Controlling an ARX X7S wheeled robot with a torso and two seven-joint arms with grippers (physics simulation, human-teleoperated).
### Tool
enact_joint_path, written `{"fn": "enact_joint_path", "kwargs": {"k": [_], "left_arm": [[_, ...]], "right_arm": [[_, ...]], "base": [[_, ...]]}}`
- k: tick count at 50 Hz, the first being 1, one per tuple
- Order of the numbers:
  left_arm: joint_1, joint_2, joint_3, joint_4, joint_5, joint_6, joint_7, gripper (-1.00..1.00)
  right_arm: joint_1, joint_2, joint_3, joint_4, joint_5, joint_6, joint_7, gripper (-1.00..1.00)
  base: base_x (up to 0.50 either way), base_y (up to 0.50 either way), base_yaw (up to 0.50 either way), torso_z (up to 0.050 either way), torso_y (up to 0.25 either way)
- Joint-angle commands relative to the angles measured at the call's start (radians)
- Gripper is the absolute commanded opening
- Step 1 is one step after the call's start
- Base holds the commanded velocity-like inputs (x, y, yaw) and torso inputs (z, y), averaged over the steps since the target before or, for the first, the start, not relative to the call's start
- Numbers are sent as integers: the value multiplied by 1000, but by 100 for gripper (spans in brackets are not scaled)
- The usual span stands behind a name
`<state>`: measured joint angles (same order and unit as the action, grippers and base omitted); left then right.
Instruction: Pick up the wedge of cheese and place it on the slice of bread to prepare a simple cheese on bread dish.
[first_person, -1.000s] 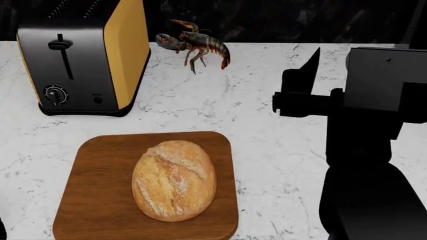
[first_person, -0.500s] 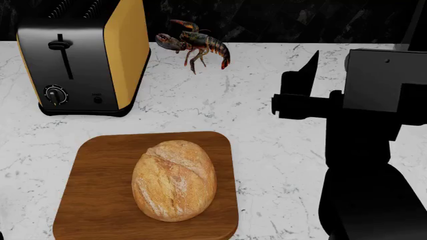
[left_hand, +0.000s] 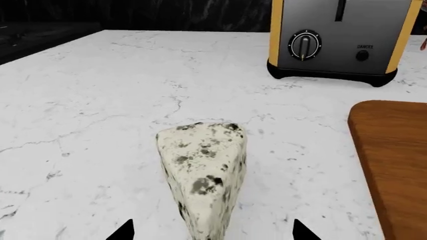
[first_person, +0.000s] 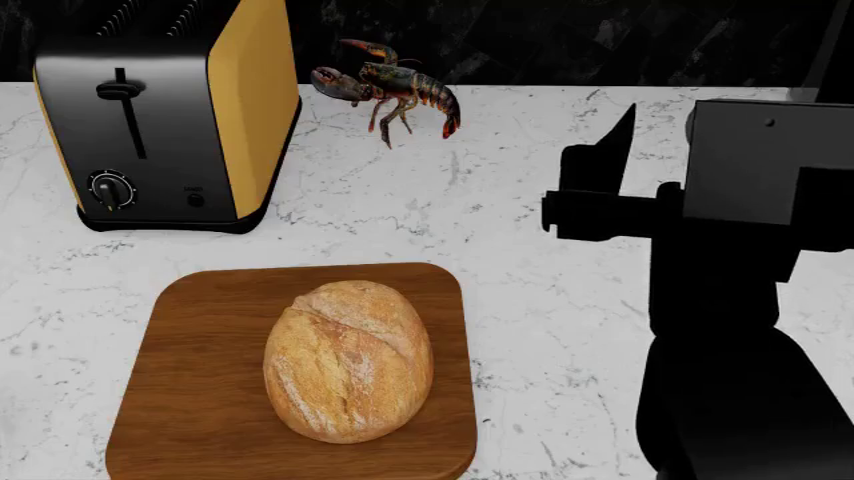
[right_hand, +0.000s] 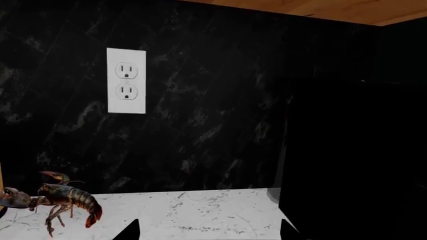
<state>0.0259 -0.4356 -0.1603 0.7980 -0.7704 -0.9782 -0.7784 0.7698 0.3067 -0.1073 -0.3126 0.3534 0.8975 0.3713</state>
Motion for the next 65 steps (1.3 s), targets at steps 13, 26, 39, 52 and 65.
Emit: {"fn": "enact_joint_path", "kwargs": {"k": [13, 26, 39, 52, 65], "left_arm": [[-42, -28, 51, -112, 72, 43, 30, 100], [-64, -17, 88, -175, 104, 99, 63, 100], [-18, -15, 72, -185, 115, 139, 69, 100], [-46, -23, 111, -187, 137, 150, 79, -100], [-55, -39, 104, -116, 112, 105, 48, -100]], "right_arm": [[0, 5, -4, 1, 4, -3, 6, 100], [1, 8, -9, 5, 5, -2, 11, 100], [1, 10, -10, 1, 8, 2, 15, 100], [2, 11, -10, 0, 12, 1, 20, 100], [1, 13, -14, 4, 16, -4, 19, 100]], "base": [[0, 0, 0, 0, 0], [0, 0, 0, 0, 0], [0, 0, 0, 0, 0], [0, 0, 0, 0, 0], [0, 0, 0, 0, 0]]}}
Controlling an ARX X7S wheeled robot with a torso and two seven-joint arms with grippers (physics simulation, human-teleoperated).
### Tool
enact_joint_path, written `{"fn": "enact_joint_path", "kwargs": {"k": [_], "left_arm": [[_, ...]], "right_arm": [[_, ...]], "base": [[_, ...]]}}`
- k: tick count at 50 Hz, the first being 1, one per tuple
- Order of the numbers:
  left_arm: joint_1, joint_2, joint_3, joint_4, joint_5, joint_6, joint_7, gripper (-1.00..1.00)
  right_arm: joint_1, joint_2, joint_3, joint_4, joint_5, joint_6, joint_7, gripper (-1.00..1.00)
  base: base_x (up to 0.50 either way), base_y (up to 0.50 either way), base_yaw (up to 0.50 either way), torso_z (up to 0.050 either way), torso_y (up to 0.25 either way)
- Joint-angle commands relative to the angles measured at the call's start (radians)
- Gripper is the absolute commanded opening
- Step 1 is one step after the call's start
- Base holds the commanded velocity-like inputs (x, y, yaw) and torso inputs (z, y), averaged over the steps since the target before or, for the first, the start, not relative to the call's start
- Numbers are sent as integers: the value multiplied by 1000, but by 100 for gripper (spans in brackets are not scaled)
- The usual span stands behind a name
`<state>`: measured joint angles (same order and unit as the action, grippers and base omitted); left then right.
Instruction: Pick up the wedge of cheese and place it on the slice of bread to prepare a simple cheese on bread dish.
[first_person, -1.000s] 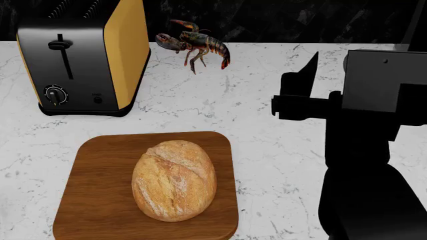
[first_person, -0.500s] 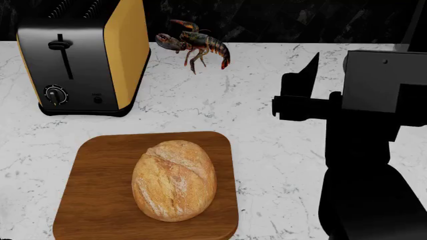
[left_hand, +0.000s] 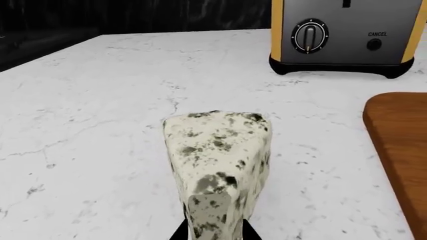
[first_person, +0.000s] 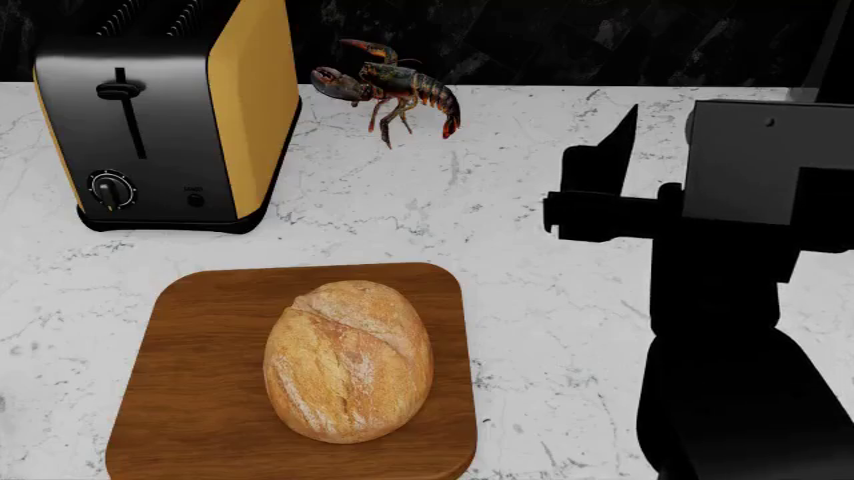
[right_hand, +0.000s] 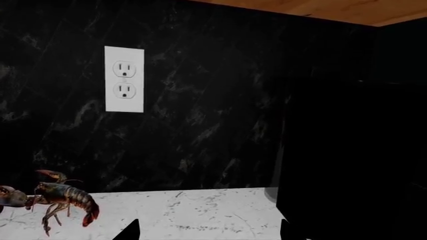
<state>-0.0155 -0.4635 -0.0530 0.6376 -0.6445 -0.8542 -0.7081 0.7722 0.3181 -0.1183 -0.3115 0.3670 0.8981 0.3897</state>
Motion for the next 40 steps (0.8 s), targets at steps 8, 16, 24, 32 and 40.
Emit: {"fn": "enact_joint_path", "kwargs": {"k": [8, 16, 24, 32, 40], "left_arm": [[-94, -18, -4, 131, -82, -124, -69, -100], [-216, 4, 52, 187, -157, -235, -103, -100], [-341, 23, 59, 184, -240, -312, -110, -100], [-505, 58, 117, 136, -287, -350, -75, -100], [-620, 94, 184, 74, -284, -368, -60, -100]], "right_arm": [[0, 3, -5, 3, 6, -2, 0, 100], [-1, 5, -6, 6, 7, -8, 1, 100], [0, 6, -7, 6, 8, -12, 1, 100], [1, 8, -9, 12, 10, -14, 1, 100], [2, 9, -8, 10, 14, -14, 2, 100]], "base": [[0, 0, 0, 0, 0], [0, 0, 0, 0, 0], [0, 0, 0, 0, 0], [0, 0, 0, 0, 1], [0, 0, 0, 0, 0]]}}
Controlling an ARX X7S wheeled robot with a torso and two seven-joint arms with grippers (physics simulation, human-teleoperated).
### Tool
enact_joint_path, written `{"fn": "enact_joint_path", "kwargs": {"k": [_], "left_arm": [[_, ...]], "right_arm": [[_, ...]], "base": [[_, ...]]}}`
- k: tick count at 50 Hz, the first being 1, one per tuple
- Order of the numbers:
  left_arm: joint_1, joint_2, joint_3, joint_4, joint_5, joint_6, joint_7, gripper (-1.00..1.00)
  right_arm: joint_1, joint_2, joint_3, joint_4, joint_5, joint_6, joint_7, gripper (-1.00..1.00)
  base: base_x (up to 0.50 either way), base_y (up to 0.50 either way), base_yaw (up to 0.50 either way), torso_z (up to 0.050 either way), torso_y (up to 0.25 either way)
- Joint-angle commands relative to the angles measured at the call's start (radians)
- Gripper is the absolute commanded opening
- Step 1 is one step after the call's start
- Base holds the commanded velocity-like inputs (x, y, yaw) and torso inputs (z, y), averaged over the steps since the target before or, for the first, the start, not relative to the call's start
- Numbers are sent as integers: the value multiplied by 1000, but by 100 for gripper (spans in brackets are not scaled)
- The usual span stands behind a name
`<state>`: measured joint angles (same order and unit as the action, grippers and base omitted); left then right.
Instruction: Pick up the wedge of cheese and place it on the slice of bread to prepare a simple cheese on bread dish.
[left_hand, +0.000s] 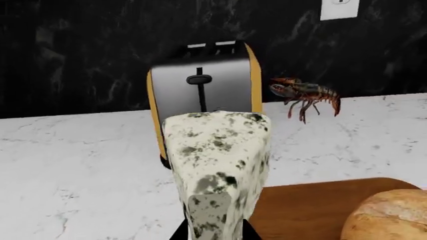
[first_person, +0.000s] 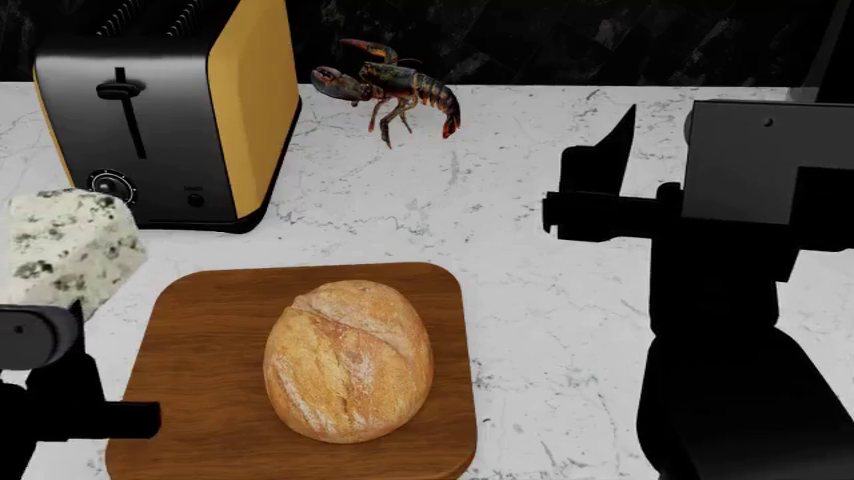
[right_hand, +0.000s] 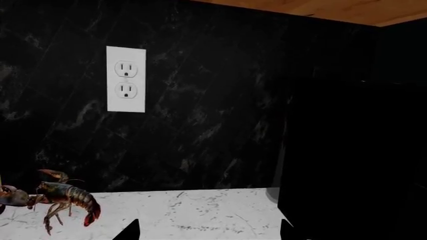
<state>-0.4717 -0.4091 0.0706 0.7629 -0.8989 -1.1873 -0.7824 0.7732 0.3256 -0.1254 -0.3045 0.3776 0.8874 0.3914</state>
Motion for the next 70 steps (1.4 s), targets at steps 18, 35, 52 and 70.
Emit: {"fn": "enact_joint_path", "kwargs": {"k": [18, 35, 52, 70], "left_arm": [[-265, 87, 175, -166, 3, 29, 119, -100], [-329, 137, 297, -281, 53, 108, 228, -100], [-317, 158, 346, -329, 79, 176, 276, -100], [-311, 170, 367, -363, 85, 216, 301, -100]], "right_arm": [[0, 5, -2, 4, 8, -6, 3, 100], [0, 7, -2, 4, 13, -10, 6, 100], [-4, 11, -6, 5, 16, -17, 7, 100], [1, 13, -5, 4, 23, -12, 12, 100]], "base": [[0, 0, 0, 0, 0], [0, 0, 0, 0, 1], [0, 0, 0, 0, 1], [0, 0, 0, 0, 1]]}}
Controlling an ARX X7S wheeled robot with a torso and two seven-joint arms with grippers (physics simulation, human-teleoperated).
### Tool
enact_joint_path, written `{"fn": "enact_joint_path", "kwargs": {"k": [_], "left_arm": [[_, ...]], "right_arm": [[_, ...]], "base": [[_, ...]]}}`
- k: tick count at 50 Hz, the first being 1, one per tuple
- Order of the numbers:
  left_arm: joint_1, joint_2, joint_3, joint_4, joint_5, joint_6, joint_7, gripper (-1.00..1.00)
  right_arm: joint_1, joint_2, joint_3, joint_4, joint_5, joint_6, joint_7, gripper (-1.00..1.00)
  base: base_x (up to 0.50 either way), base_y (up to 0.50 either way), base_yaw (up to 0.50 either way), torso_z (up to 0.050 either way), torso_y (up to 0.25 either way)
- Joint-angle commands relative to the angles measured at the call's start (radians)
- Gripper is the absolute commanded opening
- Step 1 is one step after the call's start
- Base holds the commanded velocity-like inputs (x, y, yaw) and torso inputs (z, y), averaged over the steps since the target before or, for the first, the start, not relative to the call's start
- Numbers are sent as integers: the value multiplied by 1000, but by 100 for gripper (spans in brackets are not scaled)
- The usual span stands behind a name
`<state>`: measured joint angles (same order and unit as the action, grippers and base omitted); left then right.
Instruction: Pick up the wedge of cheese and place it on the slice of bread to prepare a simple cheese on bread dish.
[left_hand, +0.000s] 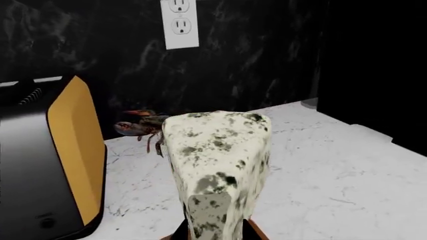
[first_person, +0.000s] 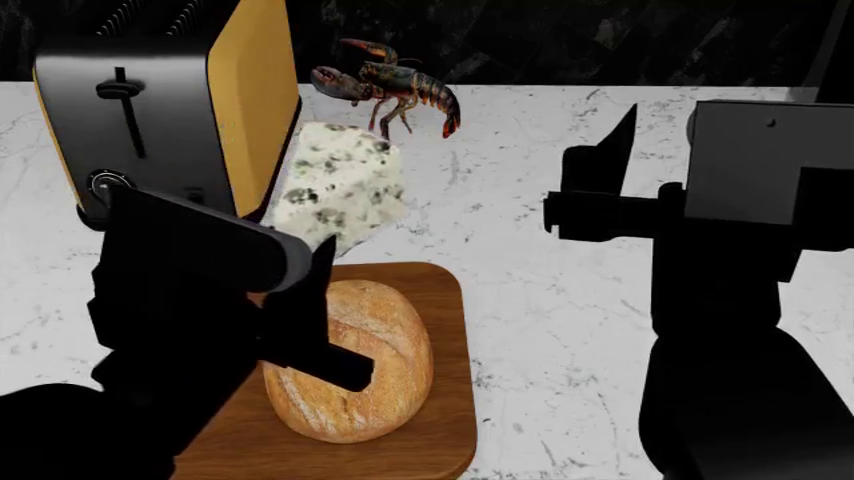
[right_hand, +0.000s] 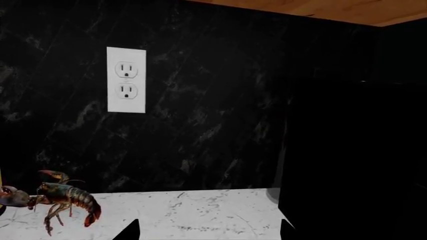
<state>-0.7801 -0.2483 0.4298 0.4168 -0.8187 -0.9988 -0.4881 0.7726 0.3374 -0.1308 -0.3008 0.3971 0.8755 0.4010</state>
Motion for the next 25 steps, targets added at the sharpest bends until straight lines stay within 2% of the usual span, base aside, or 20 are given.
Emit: {"fn": "enact_joint_path", "kwargs": {"k": [1, 25], "left_arm": [[1, 10, 8, -19, 4, 31, 8, -100], [-2, 3, 28, -29, 7, 13, 5, -100]], "right_arm": [[-1, 2, 0, 2, 3, -5, 2, 100], [-1, 3, -1, 6, 3, -9, 2, 100]], "base": [[0, 0, 0, 0, 0], [0, 0, 0, 0, 0]]}}
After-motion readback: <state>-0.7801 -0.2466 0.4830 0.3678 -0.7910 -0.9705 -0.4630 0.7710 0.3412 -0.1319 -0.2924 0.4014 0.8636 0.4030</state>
